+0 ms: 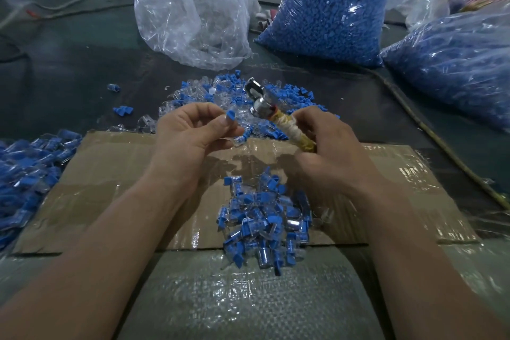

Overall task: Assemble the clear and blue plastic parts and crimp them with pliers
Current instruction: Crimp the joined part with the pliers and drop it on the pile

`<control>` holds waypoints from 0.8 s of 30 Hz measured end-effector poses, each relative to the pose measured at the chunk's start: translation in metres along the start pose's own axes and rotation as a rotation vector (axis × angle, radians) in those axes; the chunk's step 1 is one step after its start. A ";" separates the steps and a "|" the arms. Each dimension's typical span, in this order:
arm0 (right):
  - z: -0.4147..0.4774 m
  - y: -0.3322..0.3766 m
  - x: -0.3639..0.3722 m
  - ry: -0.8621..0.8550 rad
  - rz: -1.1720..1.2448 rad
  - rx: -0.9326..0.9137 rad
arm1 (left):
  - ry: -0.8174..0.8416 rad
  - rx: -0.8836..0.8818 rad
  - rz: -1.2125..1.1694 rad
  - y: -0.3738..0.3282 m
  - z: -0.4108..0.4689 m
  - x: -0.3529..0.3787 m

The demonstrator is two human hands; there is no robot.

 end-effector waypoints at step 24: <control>0.000 0.010 0.014 0.128 -0.012 -0.049 | -0.013 0.138 0.221 -0.013 -0.002 0.002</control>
Point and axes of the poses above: each hand's wrist, its own z-axis towards the middle knuckle, its own x-axis out of the palm, y = z × x, the point moved 7 cm from there along z, towards the middle knuckle, and after that the axes turned 7 degrees about y, right-handed, at the moved point
